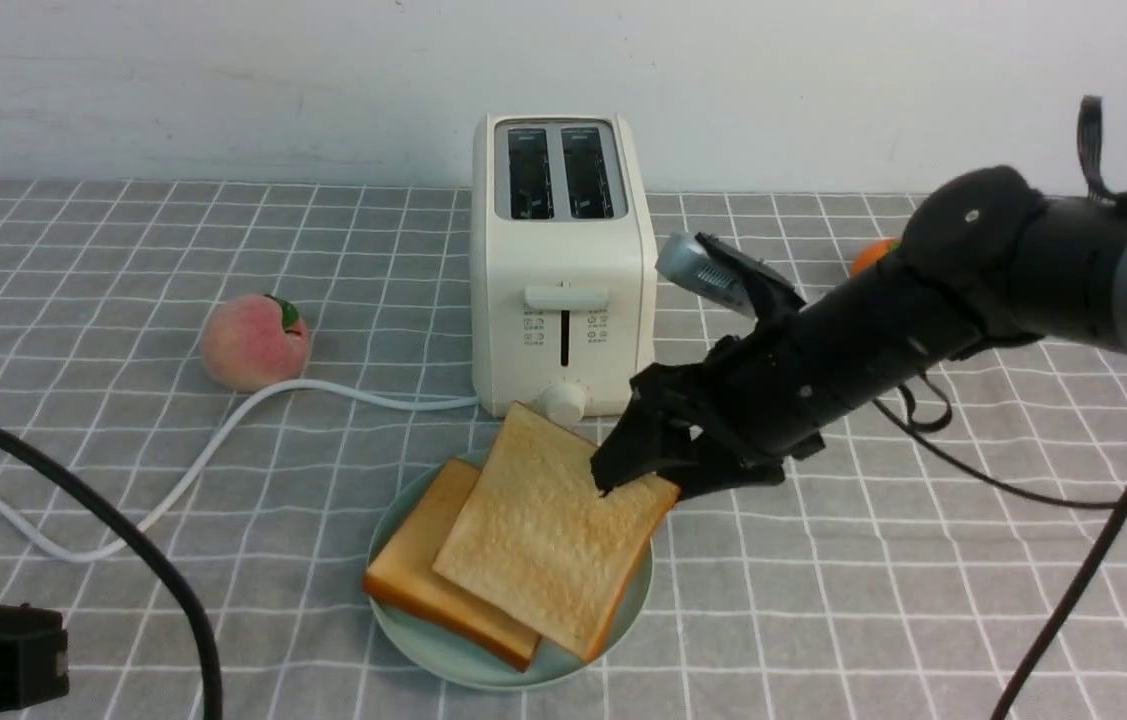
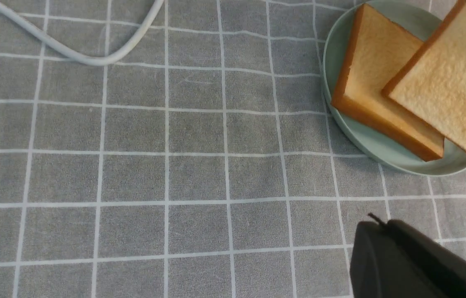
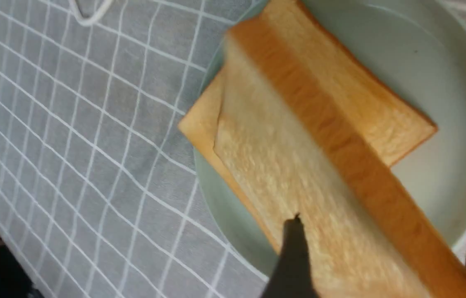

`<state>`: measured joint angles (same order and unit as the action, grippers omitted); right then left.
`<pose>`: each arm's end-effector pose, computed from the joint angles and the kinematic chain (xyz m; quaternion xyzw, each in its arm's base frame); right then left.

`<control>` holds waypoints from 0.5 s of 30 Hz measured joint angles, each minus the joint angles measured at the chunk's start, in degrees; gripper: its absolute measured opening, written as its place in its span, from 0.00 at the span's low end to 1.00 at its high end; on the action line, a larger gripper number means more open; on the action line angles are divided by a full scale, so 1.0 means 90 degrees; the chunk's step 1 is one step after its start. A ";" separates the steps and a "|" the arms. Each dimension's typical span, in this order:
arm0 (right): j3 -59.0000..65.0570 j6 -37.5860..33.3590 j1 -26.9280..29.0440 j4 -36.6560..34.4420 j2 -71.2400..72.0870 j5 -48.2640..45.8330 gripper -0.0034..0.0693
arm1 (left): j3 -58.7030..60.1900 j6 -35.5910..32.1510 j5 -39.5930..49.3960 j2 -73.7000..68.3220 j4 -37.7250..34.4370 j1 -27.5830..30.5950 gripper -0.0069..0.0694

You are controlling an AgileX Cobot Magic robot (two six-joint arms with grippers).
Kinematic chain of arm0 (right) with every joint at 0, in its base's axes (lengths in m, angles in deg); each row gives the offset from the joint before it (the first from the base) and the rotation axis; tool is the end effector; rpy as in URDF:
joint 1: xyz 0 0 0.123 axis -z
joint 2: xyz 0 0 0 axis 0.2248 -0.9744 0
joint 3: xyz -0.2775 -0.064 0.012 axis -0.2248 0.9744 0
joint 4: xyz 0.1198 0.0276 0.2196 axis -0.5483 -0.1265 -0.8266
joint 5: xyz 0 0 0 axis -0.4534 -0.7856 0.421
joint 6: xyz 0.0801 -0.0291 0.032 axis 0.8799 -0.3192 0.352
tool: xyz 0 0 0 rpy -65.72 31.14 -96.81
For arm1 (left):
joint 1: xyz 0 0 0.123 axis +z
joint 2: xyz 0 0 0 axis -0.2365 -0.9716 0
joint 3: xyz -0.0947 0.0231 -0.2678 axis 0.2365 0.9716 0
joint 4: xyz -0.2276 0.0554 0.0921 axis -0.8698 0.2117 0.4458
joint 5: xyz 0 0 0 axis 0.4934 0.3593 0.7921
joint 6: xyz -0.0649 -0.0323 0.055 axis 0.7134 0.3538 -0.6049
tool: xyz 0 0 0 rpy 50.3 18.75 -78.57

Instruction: Take toasted bread from bread machine on grey coffee table place on plate.

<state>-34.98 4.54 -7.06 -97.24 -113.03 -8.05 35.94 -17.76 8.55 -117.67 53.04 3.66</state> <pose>0.3558 0.1865 0.2407 -0.1518 0.9127 0.3490 0.1488 0.1206 -0.0316 0.2928 -0.0468 0.9169 -0.1466 0.3681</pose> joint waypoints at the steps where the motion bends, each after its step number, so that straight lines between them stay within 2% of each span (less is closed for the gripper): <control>1: -0.0036 0.0023 0.0015 0.0090 0.0046 -0.0032 0.79 | 0.0000 0.0000 -0.0001 0.0000 0.0000 0.0000 0.07; 4: -0.0509 0.0267 0.0060 0.1170 0.0675 -0.0363 0.82 | 0.0000 0.0000 0.0027 0.0000 0.0000 0.0000 0.07; 6: -0.0653 0.0456 0.0060 0.1637 0.0903 -0.0542 0.81 | 0.0000 0.0000 0.0026 0.0000 0.0000 0.0000 0.07; 7: -0.0833 0.0816 0.0060 0.2097 0.1266 -0.0752 0.77 | 0.0000 0.0000 0.0034 0.0000 -0.0002 0.0000 0.07; 9: -0.0936 0.1511 0.0060 0.2748 0.1927 -0.1026 0.64 | 0.0000 0.0000 0.0034 0.0000 -0.0036 0.0000 0.07; 10: -0.0923 0.1797 0.0060 0.3057 0.2317 -0.1126 0.54 | 0.0000 0.0000 0.0022 0.0000 -0.0073 0.0000 0.07; 11: -0.0858 0.2010 0.0038 0.3278 0.2829 -0.1150 0.39 | 0.0000 0.0000 -0.0012 0.0000 -0.0119 0.0000 0.07; 12: -0.0755 0.2150 0.0020 0.3442 0.3106 -0.1125 0.31 | 0.0000 0.0000 -0.0049 0.0000 -0.0160 0.0000 0.07; 13: -0.0684 0.2220 0.0008 0.3521 0.3299 -0.1080 0.24 | 0.0000 0.0000 -0.0071 0.0000 -0.0175 0.0000 0.07; 14: -0.0270 0.2520 -0.0049 0.3827 0.4124 -0.0853 0.11 | 0.0000 0.0000 -0.0189 0.0000 -0.0291 0.0000 0.07; 15: 0.0173 0.2751 -0.0075 0.4059 0.4781 -0.0536 0.05 | 0.0000 0.0000 -0.0276 0.0000 -0.0379 0.0000 0.07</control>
<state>-33.42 29.30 -7.73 -60.71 -70.00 -12.88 35.94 -17.76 6.07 -117.67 49.63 3.66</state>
